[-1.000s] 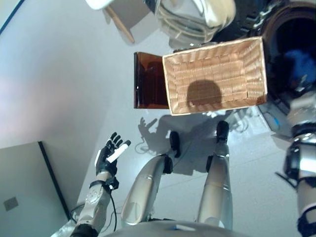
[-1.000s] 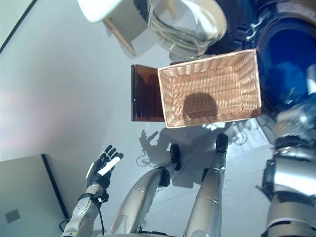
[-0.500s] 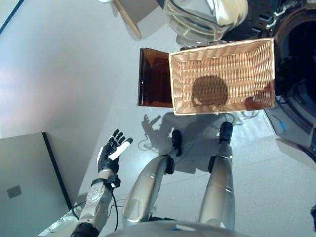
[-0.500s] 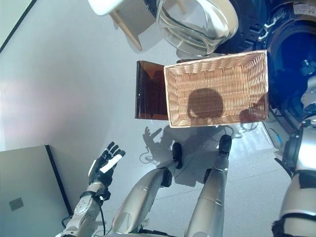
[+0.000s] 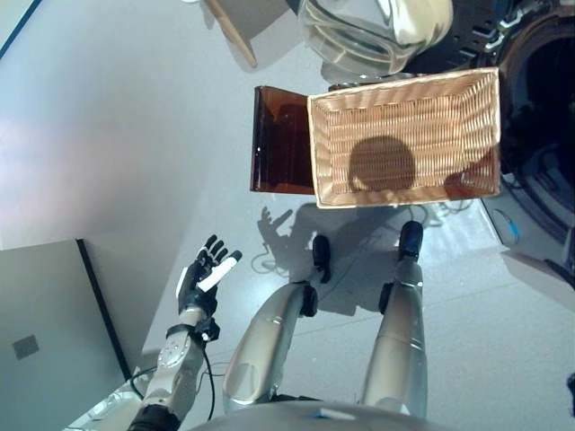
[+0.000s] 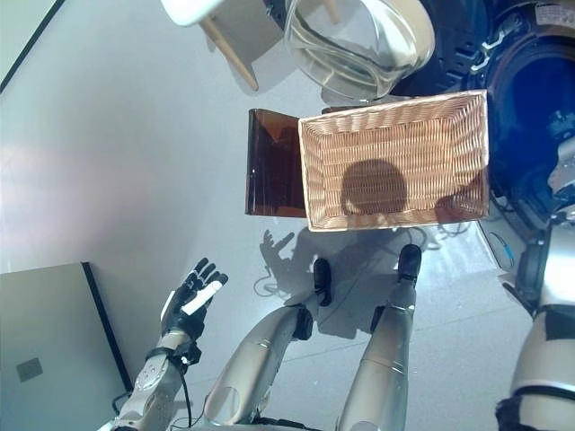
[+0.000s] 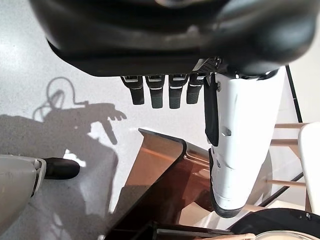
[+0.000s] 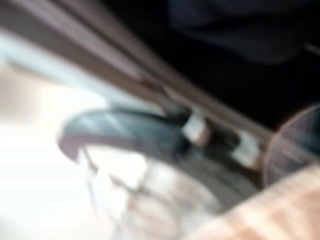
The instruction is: Pick up the clothes and place them into the washing machine
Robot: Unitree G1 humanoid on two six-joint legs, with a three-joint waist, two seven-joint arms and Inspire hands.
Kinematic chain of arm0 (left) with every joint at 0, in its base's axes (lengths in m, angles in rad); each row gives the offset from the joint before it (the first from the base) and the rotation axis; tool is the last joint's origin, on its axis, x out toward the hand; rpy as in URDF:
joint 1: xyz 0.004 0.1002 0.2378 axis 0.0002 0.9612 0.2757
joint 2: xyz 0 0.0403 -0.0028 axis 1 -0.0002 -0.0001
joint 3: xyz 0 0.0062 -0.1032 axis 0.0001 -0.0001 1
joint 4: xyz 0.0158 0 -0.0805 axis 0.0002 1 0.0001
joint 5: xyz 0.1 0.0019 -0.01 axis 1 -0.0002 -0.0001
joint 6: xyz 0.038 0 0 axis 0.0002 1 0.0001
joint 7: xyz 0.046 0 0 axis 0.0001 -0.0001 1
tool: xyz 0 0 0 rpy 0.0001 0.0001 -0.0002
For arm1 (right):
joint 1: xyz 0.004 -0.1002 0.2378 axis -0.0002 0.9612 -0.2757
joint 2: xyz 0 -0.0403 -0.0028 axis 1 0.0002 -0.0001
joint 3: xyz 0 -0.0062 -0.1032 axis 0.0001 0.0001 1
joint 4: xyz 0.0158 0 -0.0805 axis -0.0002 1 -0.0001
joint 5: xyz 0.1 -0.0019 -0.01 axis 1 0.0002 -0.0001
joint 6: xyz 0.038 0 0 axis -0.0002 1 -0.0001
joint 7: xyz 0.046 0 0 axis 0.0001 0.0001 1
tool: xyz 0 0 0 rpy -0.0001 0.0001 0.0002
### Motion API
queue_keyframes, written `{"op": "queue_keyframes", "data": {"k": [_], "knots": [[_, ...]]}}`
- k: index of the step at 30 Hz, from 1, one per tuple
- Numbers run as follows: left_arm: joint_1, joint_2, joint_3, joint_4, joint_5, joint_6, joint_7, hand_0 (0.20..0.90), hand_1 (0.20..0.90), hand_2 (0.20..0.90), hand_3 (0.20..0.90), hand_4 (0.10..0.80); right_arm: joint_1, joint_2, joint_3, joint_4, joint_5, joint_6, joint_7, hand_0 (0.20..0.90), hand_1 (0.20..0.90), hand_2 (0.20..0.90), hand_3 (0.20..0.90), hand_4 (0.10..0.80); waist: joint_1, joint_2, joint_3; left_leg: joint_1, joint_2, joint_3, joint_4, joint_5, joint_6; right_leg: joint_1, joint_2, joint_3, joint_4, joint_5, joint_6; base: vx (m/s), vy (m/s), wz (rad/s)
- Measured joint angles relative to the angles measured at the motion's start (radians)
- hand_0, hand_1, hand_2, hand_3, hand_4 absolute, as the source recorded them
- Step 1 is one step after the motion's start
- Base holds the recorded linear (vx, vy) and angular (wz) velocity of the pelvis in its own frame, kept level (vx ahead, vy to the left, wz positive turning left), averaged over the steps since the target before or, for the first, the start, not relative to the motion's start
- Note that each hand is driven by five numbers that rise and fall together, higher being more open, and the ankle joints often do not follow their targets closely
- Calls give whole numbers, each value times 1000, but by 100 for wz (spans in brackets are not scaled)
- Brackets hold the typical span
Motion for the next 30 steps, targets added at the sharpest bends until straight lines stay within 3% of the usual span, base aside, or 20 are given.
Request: {"op": "queue_keyframes", "data": {"k": [9,23,30], "knots": [[-10,10,0,-13,0,0,19,900,900,900,900,800,-9,1,20,1,-63,56,-2,900,900,900,900,800,-4,0,0,1,-3,6,5,0,0,-1,1,6,2,1,1,-15,7,-8],[-10,28,0,-13,0,1,19,900,900,900,900,800,-39,3,22,39,-71,58,36,900,900,900,900,800,-2,0,0,1,-3,10,12,-1,2,-1,1,14,3,4,4,-3,2,-1],[-10,28,0,-13,0,1,19,900,900,900,900,800,-48,18,56,64,-172,93,37,900,900,900,900,800,-6,-1,0,0,-2,10,15,-2,3,-1,1,15,4,4,4,0,0,0]]}}
